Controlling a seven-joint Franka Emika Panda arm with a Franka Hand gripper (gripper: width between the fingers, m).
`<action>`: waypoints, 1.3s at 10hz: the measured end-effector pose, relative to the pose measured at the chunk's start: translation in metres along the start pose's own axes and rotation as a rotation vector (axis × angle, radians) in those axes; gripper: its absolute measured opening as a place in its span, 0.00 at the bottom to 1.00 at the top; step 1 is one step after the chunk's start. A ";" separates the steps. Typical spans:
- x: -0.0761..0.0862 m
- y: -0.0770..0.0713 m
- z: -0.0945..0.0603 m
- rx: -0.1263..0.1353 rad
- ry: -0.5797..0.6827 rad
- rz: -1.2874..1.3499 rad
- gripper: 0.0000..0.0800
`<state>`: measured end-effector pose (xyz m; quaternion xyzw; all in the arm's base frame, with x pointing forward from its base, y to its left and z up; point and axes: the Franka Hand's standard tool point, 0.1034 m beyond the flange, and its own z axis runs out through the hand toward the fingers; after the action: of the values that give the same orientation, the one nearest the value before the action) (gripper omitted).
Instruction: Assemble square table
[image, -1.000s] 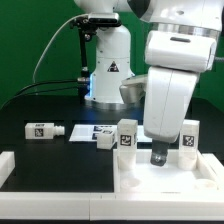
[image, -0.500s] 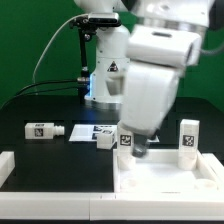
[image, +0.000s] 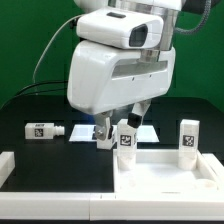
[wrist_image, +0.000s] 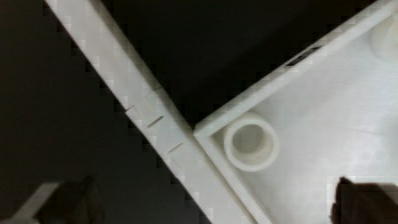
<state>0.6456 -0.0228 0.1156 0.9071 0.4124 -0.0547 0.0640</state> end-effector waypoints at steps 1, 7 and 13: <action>-0.008 0.006 -0.002 0.011 0.008 0.142 0.81; -0.068 -0.009 -0.006 0.051 0.004 0.611 0.81; -0.106 -0.043 0.008 0.219 -0.078 0.738 0.81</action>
Offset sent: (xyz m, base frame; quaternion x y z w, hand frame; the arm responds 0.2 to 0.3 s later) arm -0.0878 -0.0391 0.0143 0.0212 0.0052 0.1909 0.9814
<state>0.5430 -0.0748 0.1213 0.9932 0.0473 -0.1063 -0.0023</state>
